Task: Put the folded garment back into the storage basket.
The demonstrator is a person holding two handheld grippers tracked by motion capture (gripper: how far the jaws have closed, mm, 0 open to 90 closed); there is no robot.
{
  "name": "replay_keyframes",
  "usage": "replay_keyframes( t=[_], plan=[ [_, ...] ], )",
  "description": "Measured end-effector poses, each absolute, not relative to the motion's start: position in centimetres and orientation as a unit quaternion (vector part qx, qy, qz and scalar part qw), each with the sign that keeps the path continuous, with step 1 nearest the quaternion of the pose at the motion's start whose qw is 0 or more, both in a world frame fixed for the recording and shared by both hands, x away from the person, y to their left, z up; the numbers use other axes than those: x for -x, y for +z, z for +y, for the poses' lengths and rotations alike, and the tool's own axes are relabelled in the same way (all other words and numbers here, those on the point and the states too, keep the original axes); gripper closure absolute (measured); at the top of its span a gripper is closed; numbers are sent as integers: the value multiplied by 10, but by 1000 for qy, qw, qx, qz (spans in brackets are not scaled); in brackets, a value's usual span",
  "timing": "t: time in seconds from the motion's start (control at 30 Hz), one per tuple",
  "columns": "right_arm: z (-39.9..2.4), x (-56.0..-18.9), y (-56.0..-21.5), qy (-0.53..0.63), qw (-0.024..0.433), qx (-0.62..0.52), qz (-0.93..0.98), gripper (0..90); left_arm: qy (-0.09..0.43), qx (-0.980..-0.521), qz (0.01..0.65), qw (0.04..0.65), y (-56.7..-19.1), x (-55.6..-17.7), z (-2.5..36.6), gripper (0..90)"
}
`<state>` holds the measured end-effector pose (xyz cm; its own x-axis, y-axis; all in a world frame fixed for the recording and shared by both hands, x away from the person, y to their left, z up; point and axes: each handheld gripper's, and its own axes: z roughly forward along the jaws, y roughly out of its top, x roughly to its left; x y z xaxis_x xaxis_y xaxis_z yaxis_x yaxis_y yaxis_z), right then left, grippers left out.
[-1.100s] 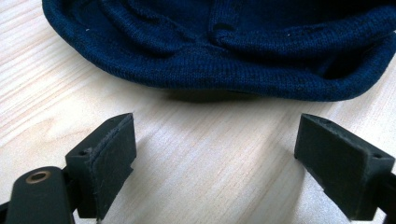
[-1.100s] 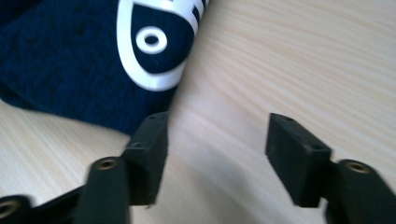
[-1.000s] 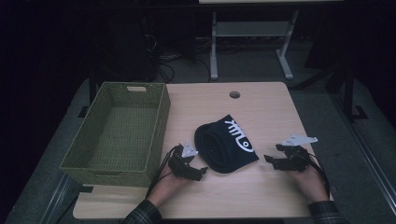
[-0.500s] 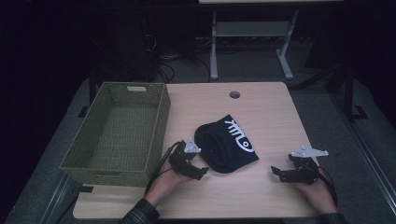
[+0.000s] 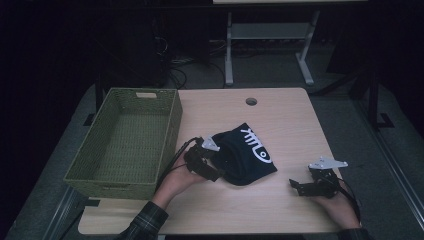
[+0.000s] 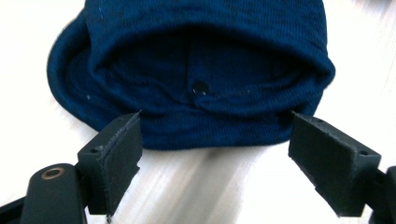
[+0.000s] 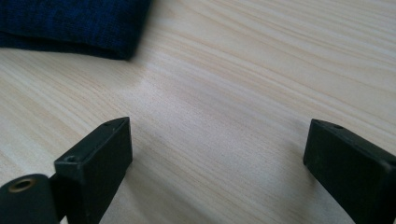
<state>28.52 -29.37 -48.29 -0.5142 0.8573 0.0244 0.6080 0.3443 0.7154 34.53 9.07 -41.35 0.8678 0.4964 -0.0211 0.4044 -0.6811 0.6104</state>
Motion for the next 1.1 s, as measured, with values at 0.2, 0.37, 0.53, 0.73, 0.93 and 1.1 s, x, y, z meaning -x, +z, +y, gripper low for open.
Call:
replay_keyframes(
  t=[0.2, 0.37, 0.53, 0.73, 0.93, 1.1],
  plan=[
    [-294, -285, -483, 343, 181, -459, 799, 76, 73, -923, 233, 297, -406, -358, 79, 191],
    [-294, -285, -483, 343, 182, -458, 799, 76, 59, -931, 229, 279, -405, -369, 69, 205],
    [-293, -285, -483, 344, 180, -460, 799, 76, 53, -938, 226, 257, -409, -379, 59, 212],
    [-294, -285, -483, 344, 181, -459, 799, 75, 43, -947, 223, 227, -421, -387, 49, 212],
    [-294, -285, -483, 344, 181, -459, 799, 75, 39, -955, 217, 197, -436, -391, 41, 196],
    [-294, -285, -483, 344, 181, -459, 799, 76, 32, -958, 214, 186, -441, -393, 41, 183]
  ],
)
